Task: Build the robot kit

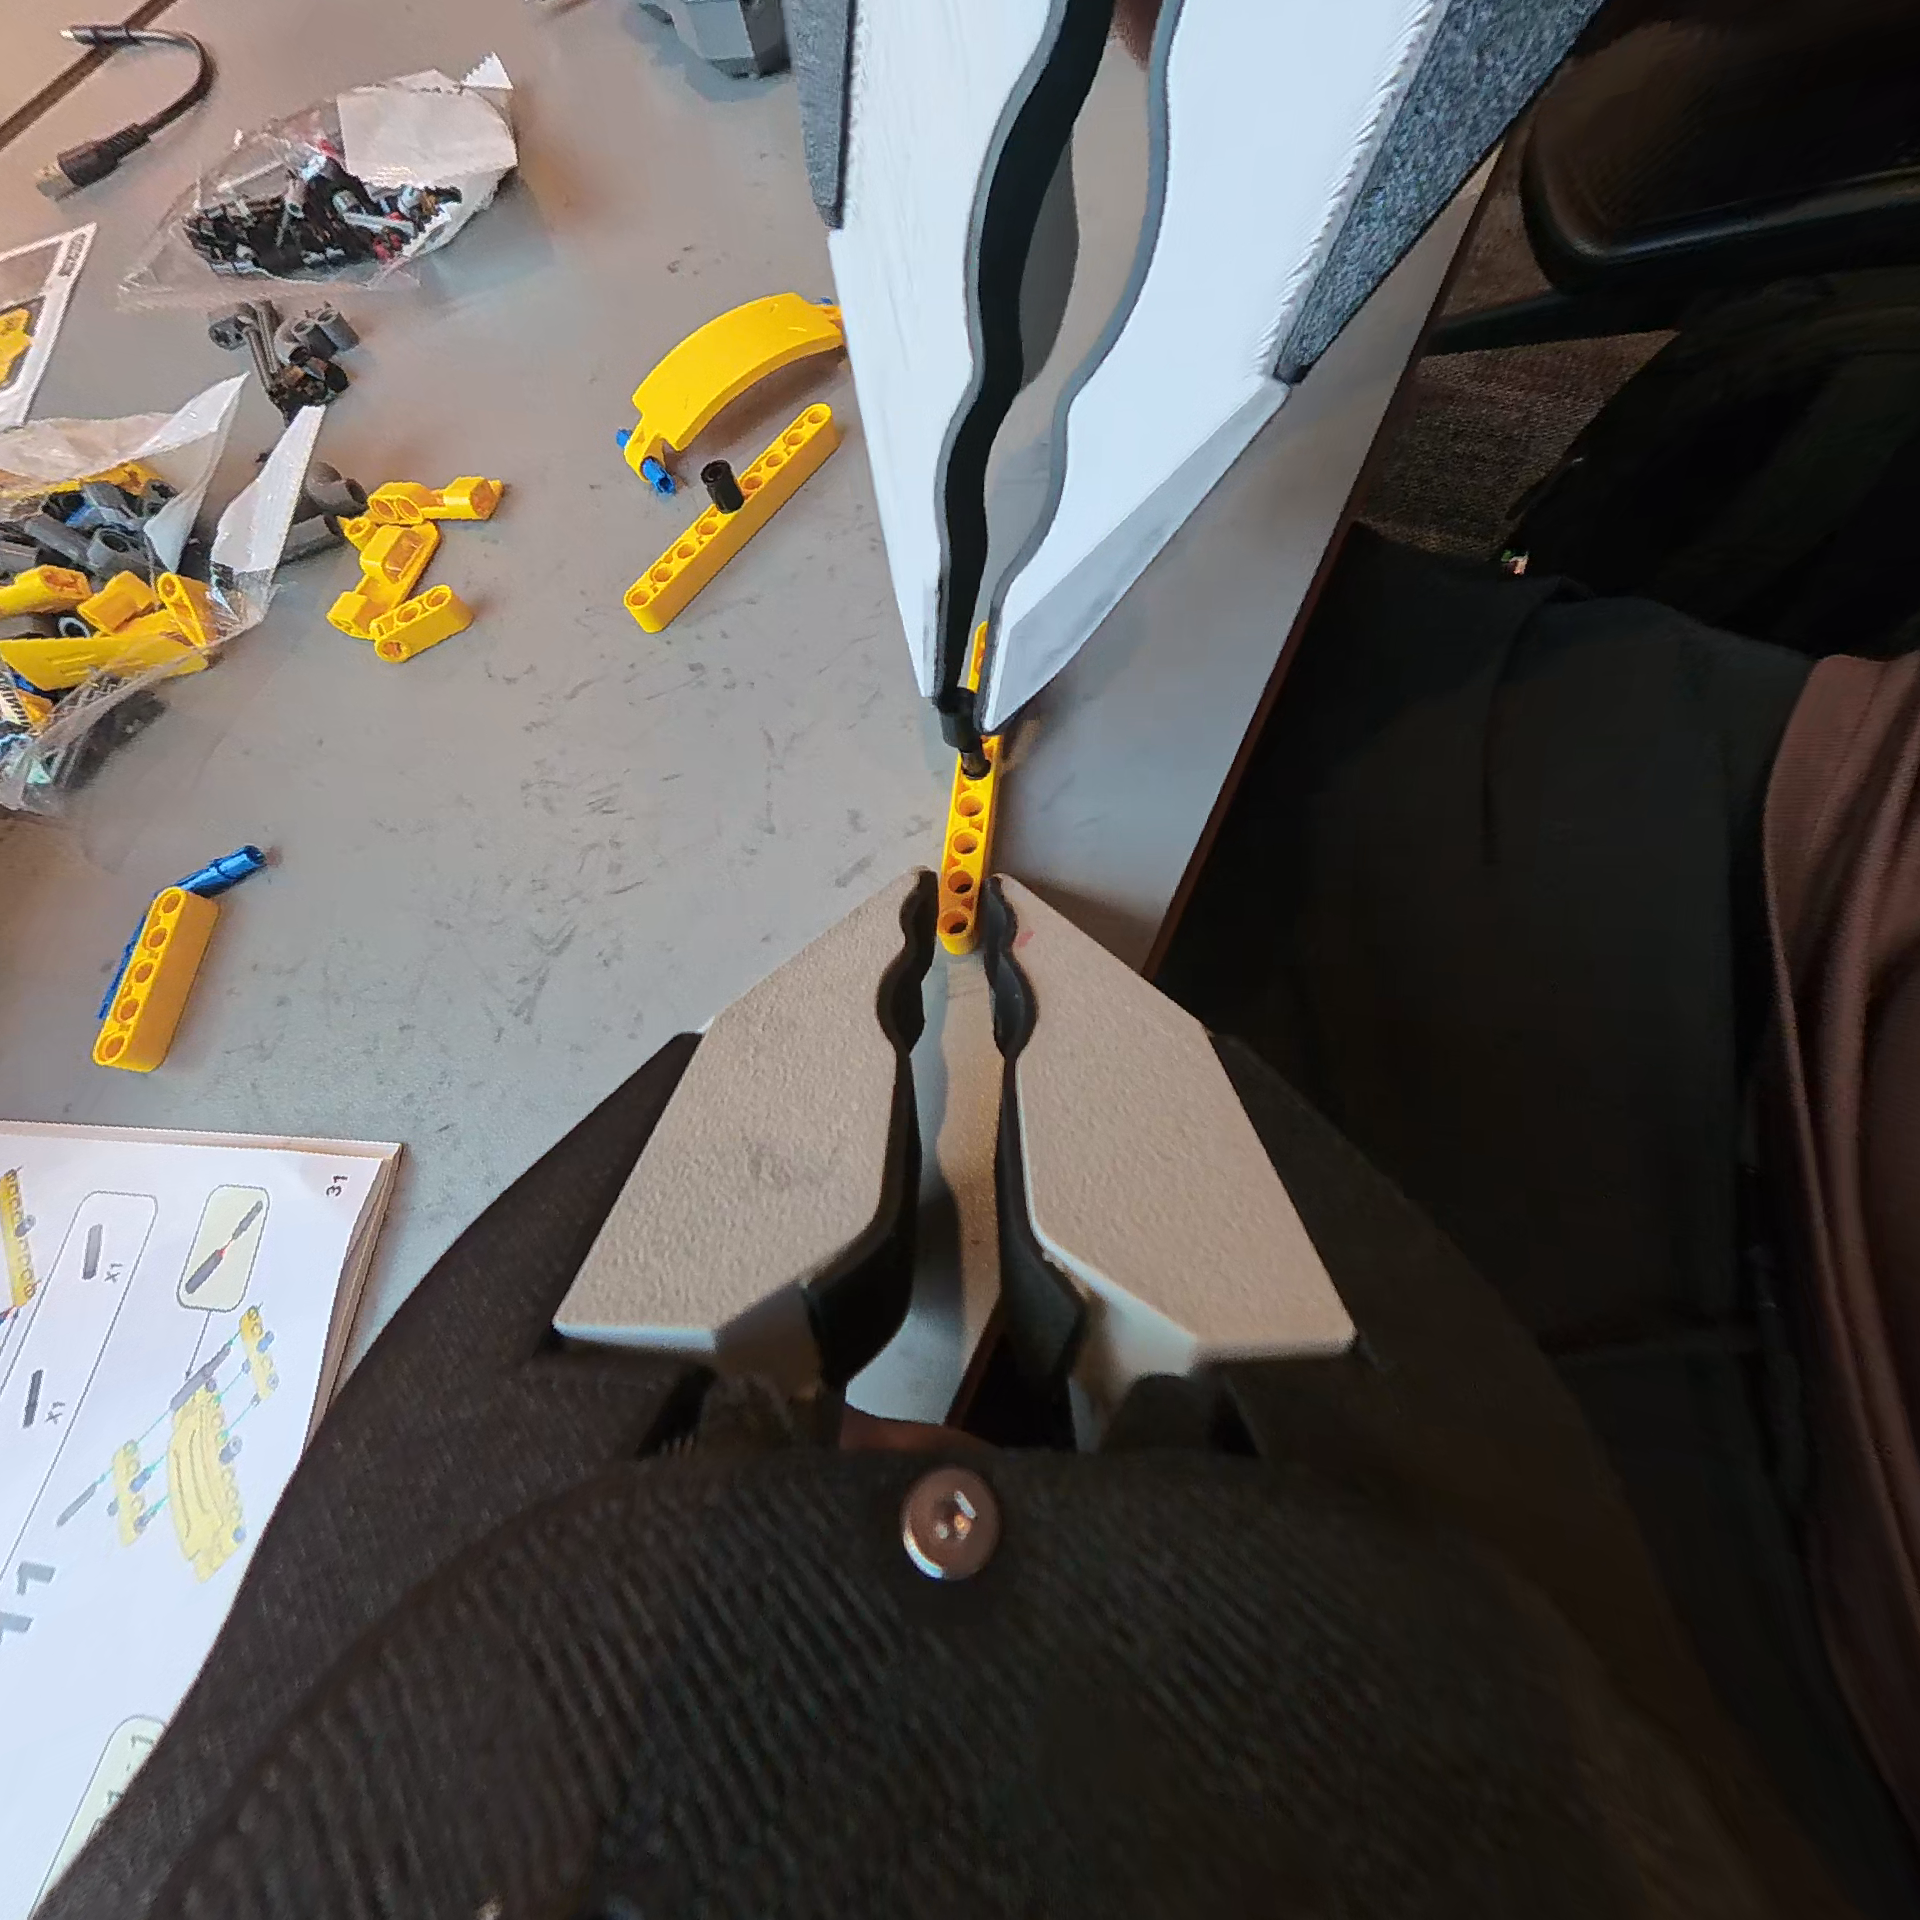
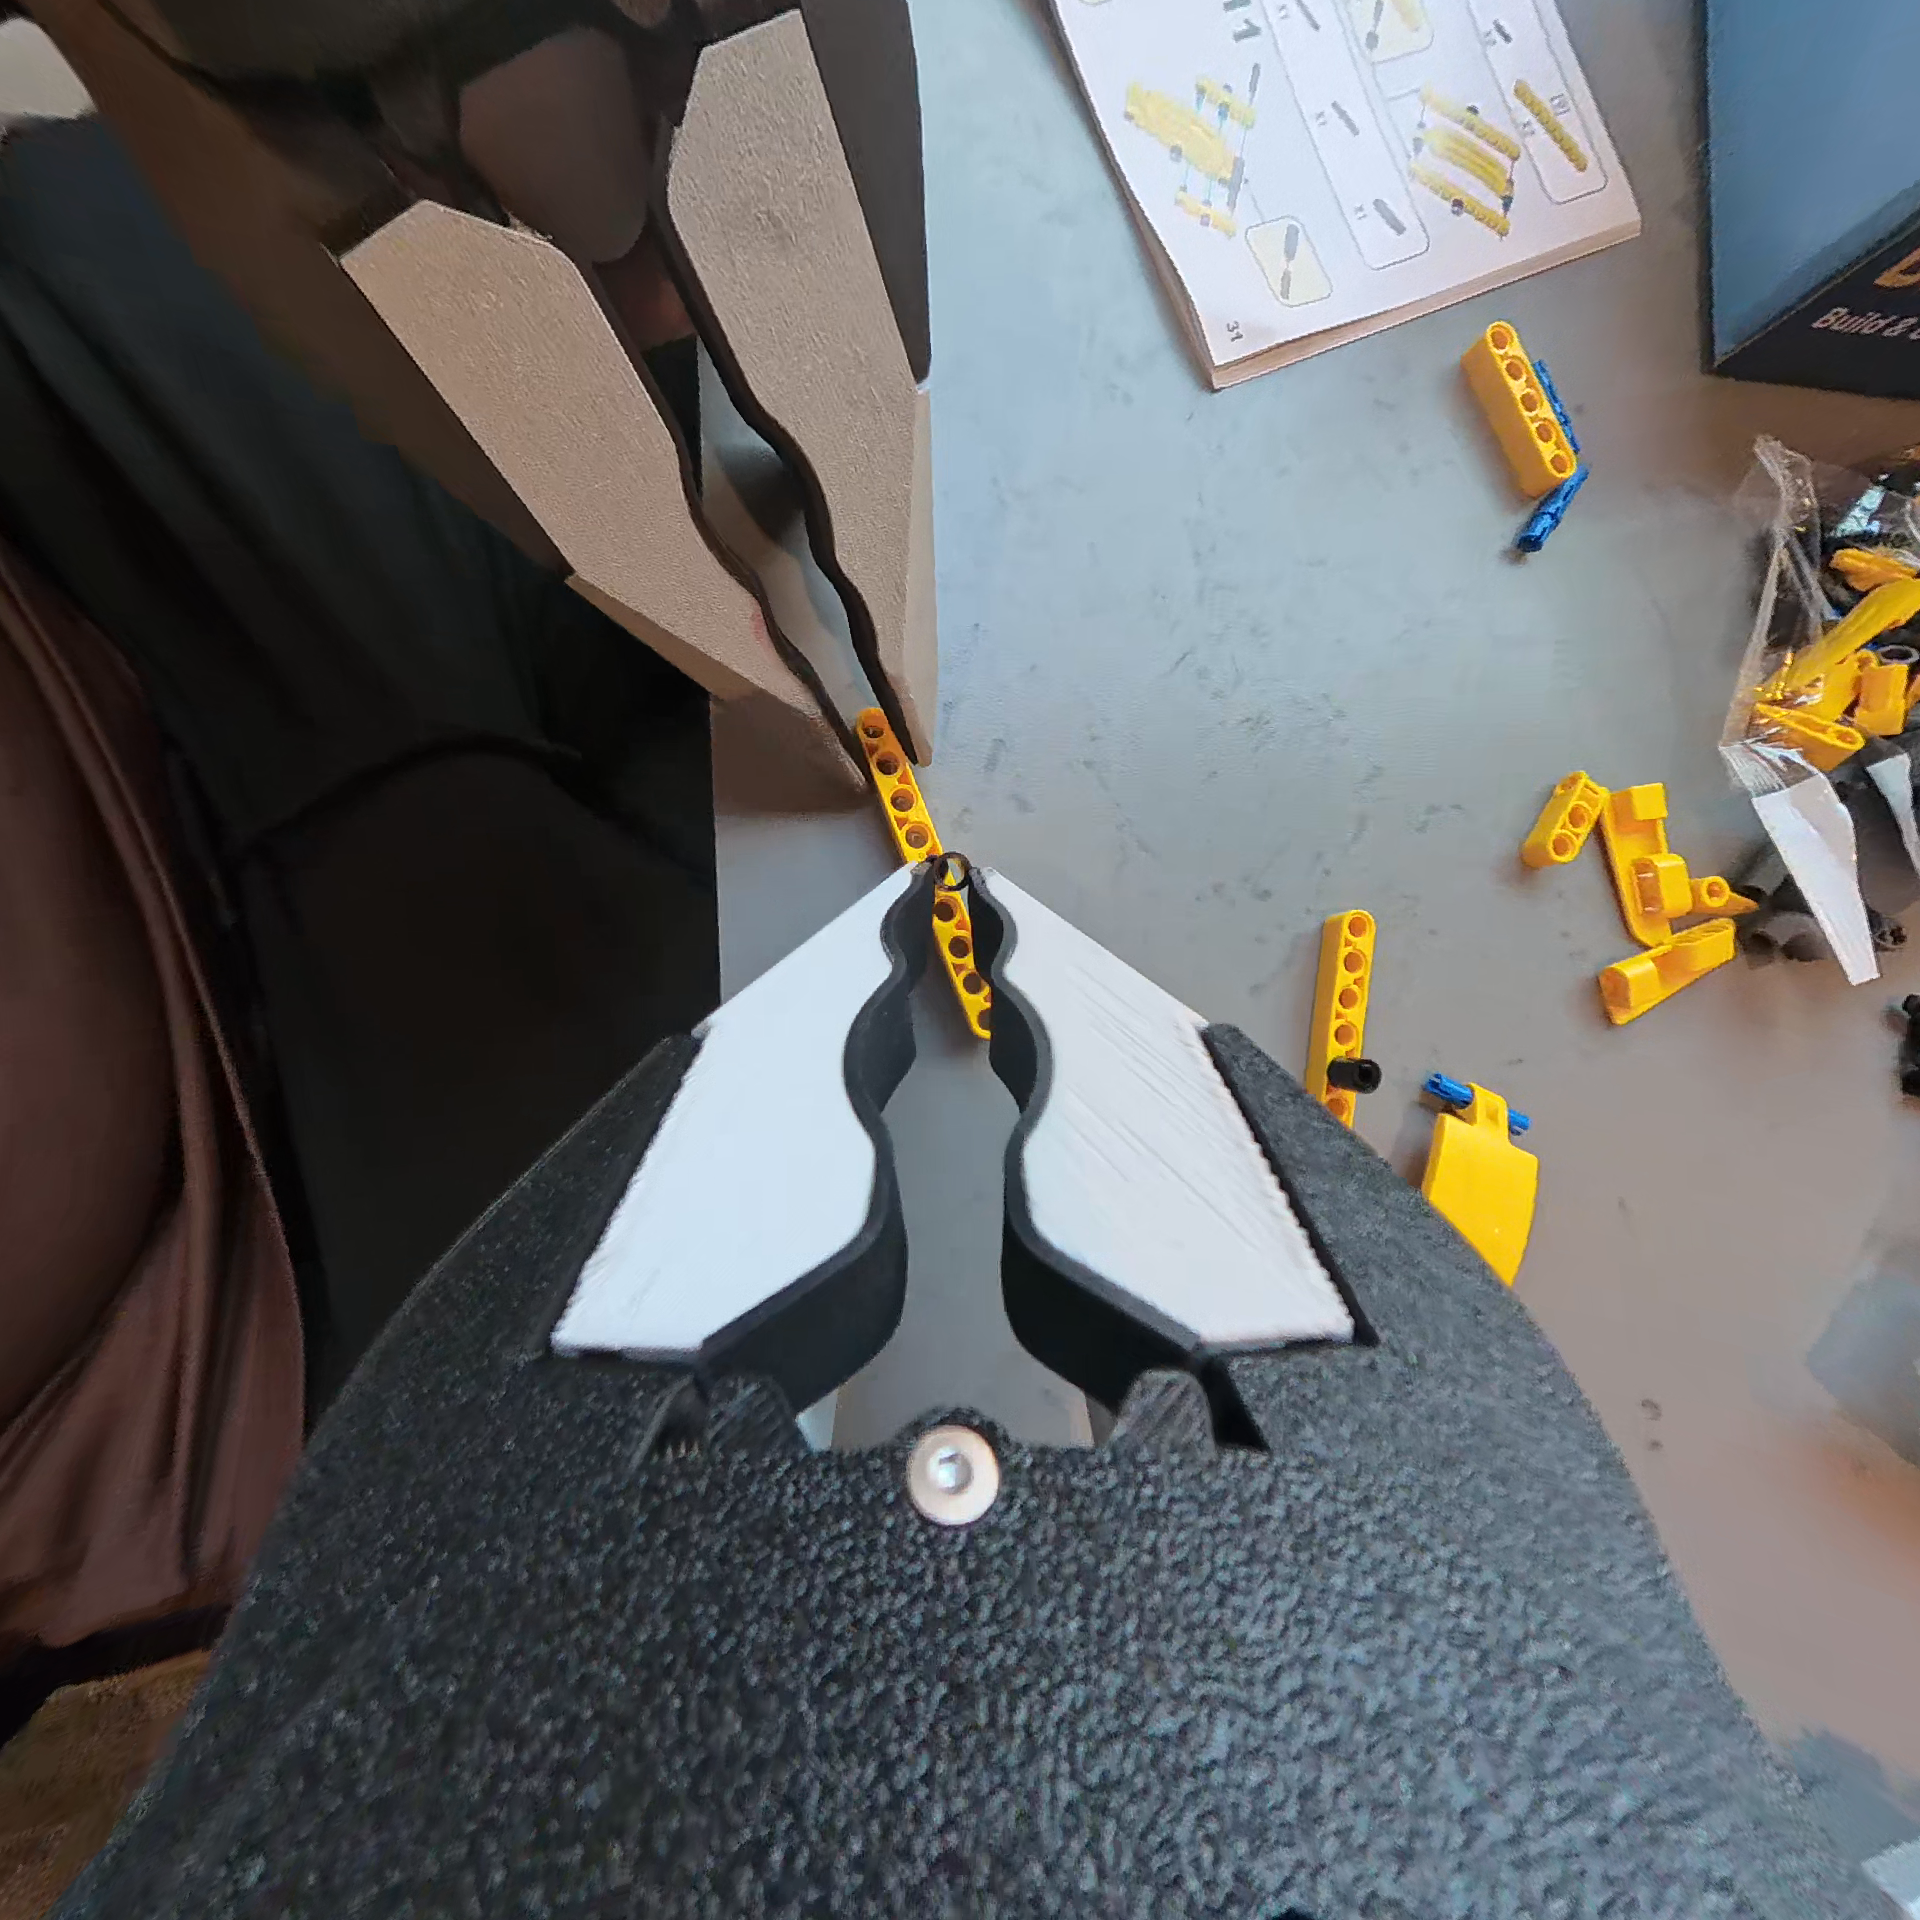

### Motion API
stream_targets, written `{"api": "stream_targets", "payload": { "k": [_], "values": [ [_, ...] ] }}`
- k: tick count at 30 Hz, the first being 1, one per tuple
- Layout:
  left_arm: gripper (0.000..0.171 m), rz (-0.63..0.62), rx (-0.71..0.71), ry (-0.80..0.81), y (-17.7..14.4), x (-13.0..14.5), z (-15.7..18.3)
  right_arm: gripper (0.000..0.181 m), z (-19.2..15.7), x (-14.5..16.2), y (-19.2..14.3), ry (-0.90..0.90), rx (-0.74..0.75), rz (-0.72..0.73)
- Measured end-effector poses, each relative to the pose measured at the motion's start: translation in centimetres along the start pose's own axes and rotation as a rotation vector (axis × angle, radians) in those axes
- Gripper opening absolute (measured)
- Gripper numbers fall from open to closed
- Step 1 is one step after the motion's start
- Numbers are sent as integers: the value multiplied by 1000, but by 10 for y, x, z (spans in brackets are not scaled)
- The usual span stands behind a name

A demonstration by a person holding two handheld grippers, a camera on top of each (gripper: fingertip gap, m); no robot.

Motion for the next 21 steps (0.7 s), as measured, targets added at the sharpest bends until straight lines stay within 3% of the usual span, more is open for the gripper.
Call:
{"api": "stream_targets", "payload": {
  "k": [10,21],
  "values": [
    [5,1,-6,4,1,-1,1,6,-5,-7,3,-161,-40,-223],
    [5,1,-4,4,1,-1,1,6,-1,-2,1,-40,-32,-123]
  ]
}}
Point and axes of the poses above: each gripper's, where its closed fingertips meet, y out along the fingers, x out of its underside, z = x × y across the jaws, the point moved 2 cm from there along -y, back along the fingers
